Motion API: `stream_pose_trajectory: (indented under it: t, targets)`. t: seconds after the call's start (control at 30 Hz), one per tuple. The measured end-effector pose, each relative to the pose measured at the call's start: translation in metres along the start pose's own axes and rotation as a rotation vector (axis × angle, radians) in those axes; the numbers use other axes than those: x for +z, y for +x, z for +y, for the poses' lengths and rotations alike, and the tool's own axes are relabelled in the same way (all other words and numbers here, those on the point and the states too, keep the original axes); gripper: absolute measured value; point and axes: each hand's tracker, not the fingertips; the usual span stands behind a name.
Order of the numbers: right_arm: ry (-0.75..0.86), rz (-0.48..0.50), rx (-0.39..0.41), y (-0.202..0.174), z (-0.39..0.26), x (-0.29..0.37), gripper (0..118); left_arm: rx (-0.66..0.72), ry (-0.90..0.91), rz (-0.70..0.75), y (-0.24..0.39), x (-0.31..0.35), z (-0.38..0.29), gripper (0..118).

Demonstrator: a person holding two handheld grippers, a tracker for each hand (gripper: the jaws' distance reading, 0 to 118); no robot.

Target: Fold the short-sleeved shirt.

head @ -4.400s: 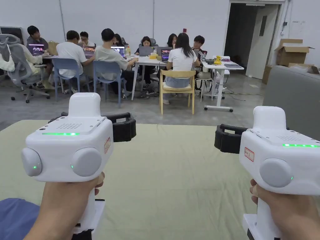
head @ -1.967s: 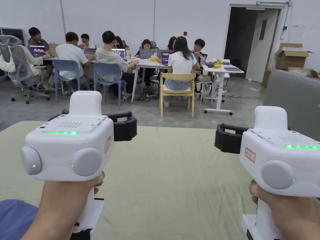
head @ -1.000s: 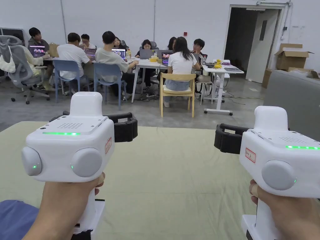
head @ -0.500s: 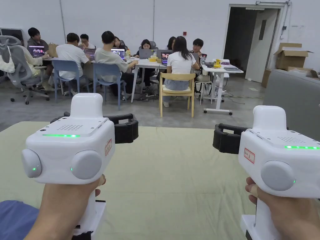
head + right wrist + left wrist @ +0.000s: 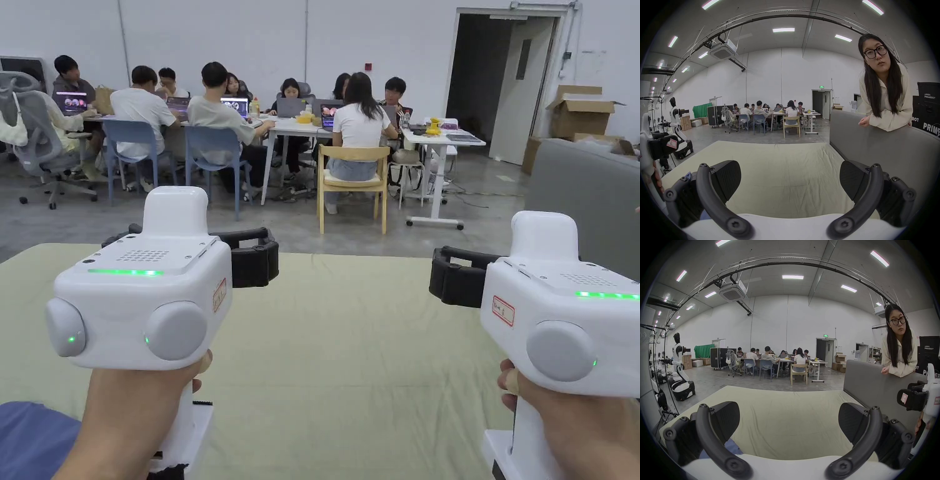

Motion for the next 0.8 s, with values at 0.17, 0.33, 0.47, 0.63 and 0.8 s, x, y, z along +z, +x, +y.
stream_pose_trajectory:
  t: [0.17, 0.33, 0.47, 0.63, 0.8]
  targets:
    - [0.003, -0.003, 0.001, 0.0, 0.001, 0.001, 105, 0.002, 0.0, -0.003, 0.001, 0.002, 0.0, 107]
    - [0.023, -0.061, 0.07, -0.008, -0.004, 0.002, 3, -0.014, -0.019, -0.017, 0.009, 0.0, -0.003, 0]
    - [0.013, -0.029, 0.053, -0.002, -0.005, 0.005, 3, 0.025, -0.053, -0.053, 0.011, -0.006, -0.01, 0]
    - [0.009, -0.031, 0.041, 0.006, -0.002, 0.004, 3, 0.017, -0.055, -0.034, 0.008, -0.01, -0.014, 0]
    - [-0.001, 0.011, 0.045, -0.014, -0.003, -0.005, 3, 0.035, -0.06, 0.002, -0.015, -0.003, -0.012, 0]
